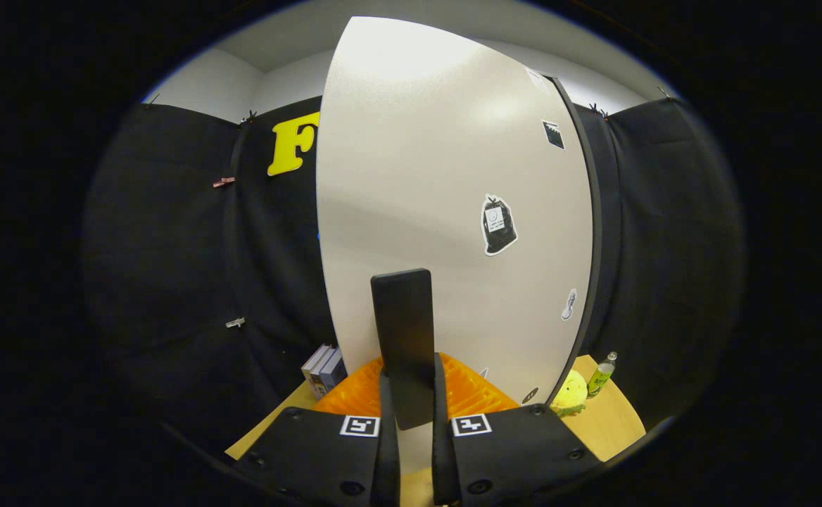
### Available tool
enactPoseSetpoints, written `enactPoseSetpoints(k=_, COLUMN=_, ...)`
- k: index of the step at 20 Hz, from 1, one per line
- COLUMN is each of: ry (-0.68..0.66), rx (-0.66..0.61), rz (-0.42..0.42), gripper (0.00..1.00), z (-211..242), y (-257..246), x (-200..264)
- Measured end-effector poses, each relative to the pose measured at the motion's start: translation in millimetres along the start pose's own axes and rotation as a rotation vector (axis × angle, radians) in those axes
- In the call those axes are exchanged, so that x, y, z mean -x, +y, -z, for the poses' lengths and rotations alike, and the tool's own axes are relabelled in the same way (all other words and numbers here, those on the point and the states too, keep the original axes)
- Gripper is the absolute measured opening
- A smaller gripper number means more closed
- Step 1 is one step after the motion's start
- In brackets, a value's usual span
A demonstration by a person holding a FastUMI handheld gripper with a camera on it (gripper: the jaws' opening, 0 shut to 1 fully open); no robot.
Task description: Open the shoe cabinet door, grab the shoes and put them into the shoe cabinet, then close the shoe cabinet door.
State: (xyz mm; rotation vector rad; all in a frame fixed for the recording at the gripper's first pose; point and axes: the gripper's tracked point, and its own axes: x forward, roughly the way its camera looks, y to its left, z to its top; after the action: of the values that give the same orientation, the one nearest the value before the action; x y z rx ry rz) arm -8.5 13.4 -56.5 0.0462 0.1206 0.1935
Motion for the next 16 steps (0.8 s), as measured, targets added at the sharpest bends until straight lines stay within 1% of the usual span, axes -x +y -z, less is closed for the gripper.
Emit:
enactPoseSetpoints(k=4, ry=-0.005, rx=0.014, rz=-0.014, gripper=0.22, z=2, y=-30, x=40)
enactPoseSetpoints(k=8, ry=-0.009, rx=-0.005, rz=-0.039, gripper=0.22, z=4, y=-66, x=73)
enactPoseSetpoints(k=16, ry=-0.014, rx=0.022, rz=-0.019, gripper=0.21, z=2, y=-128, x=107)
